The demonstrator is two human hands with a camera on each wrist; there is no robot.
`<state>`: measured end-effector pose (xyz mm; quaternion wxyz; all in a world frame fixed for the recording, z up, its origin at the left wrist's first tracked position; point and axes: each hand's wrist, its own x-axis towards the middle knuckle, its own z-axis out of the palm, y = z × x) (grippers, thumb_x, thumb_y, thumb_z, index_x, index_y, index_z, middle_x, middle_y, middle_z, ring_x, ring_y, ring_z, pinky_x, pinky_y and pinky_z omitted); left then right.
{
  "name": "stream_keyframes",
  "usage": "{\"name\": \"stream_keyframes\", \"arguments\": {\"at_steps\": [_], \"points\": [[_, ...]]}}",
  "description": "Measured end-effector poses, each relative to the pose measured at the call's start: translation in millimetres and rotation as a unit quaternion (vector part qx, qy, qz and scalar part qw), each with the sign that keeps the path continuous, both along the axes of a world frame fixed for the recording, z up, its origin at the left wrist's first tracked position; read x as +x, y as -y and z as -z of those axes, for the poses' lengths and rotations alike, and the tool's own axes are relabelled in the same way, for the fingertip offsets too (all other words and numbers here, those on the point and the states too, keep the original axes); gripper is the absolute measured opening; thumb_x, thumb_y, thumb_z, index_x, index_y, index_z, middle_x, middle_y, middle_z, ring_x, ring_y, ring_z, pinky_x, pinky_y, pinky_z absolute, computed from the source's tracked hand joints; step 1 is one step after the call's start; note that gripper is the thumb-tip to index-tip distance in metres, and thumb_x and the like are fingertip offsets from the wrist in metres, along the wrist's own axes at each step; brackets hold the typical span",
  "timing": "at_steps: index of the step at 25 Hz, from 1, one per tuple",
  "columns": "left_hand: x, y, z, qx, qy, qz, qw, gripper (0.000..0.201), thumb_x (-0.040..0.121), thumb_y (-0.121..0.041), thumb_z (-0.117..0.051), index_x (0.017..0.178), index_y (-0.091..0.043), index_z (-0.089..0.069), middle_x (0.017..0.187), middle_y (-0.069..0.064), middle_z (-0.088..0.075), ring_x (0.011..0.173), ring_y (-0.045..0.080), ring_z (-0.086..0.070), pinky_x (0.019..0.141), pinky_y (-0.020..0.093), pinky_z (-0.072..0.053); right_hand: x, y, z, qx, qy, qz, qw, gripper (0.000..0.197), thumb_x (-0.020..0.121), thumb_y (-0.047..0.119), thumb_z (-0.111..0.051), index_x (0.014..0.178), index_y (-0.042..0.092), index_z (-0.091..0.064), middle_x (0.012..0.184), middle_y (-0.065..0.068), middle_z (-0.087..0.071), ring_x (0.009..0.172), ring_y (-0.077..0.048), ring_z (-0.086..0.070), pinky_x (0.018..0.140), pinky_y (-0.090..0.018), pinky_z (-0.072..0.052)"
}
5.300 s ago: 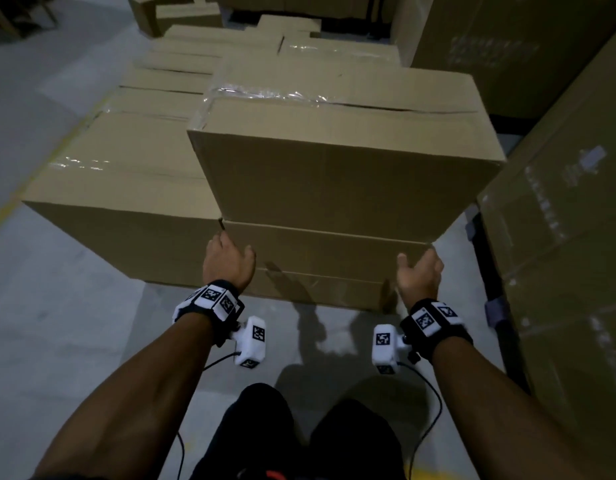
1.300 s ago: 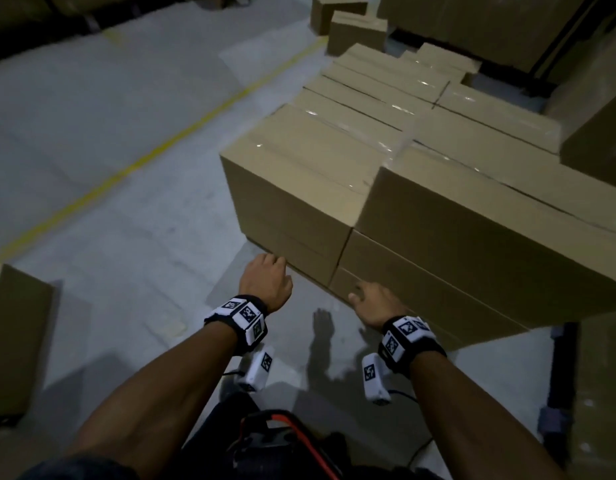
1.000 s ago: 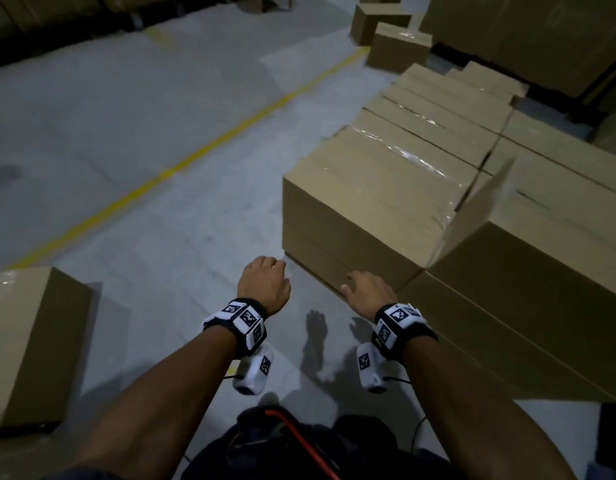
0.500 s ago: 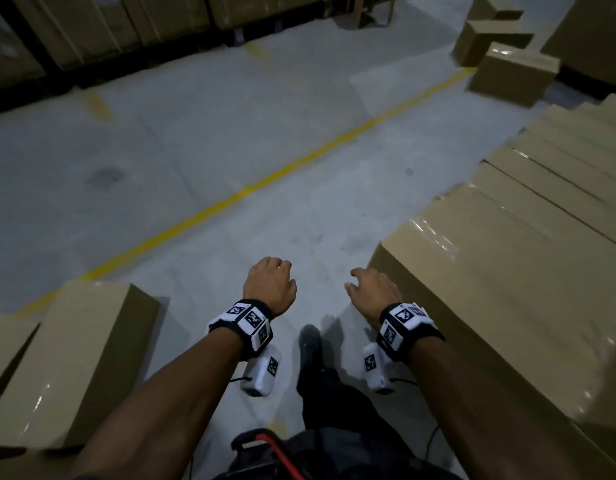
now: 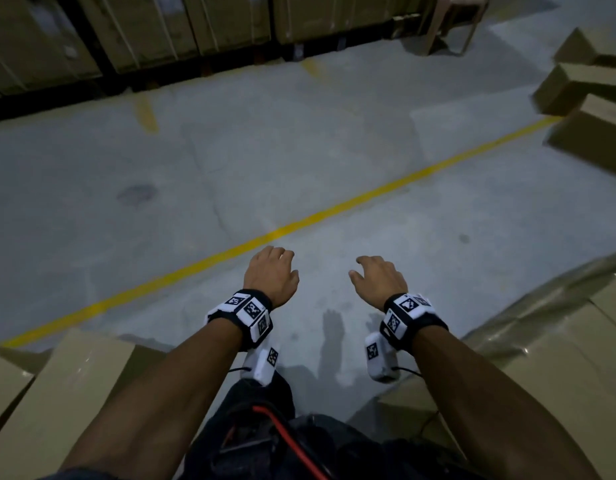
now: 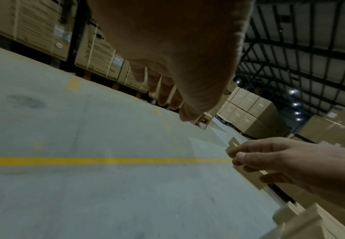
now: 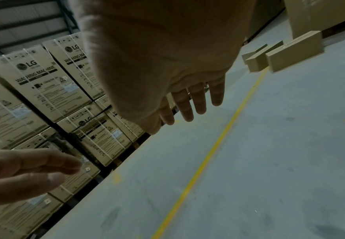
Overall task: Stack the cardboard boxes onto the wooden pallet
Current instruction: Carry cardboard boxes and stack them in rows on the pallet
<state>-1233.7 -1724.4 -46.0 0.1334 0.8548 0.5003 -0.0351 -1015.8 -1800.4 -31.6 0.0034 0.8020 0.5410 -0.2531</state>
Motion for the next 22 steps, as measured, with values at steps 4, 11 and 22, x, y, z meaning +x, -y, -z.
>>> {"name": "stream_keyframes", "arguments": {"at_steps": [4,11,22], "points": [[38.2,-122.9,18.1,0.002,-0.008,0.041,0.999,0.05,0.098,-0.036,-0.045,0.142,-0.013,-0.044,0.149,0.008,-0.043,0.135,0.03,-0.036,0.106,0.041,-0.033,36.9,-104.6,18.5,-0.005,0.008,0.032,0.999,0.051,0.103,0.041,-0.044,0.147,0.016,-0.044,0.15,-0.012,-0.044,0.135,-0.035,-0.041,0.108,-0.046,-0.037],[137.6,-348.8,-6.6,0.01,0.003,0.155,0.988,0.051,0.099,-0.036,-0.044,0.145,-0.014,-0.04,0.15,0.008,-0.041,0.137,0.029,-0.035,0.108,0.04,-0.032,110.5,-268.3,5.9,-0.005,-0.009,0.177,0.984,0.052,0.102,0.041,-0.044,0.148,0.016,-0.042,0.15,-0.014,-0.044,0.136,-0.037,-0.04,0.109,-0.047,-0.036],[401.8,-563.8,10.0,-0.036,0.014,0.28,0.959,0.055,0.101,-0.035,-0.043,0.149,-0.01,-0.034,0.158,0.012,-0.031,0.142,0.03,-0.03,0.113,0.043,-0.031,325.9,-424.9,43.7,0.021,-0.052,0.368,0.928,0.052,0.102,0.045,-0.044,0.148,0.018,-0.043,0.153,-0.013,-0.041,0.139,-0.035,-0.037,0.113,-0.047,-0.033]]}}
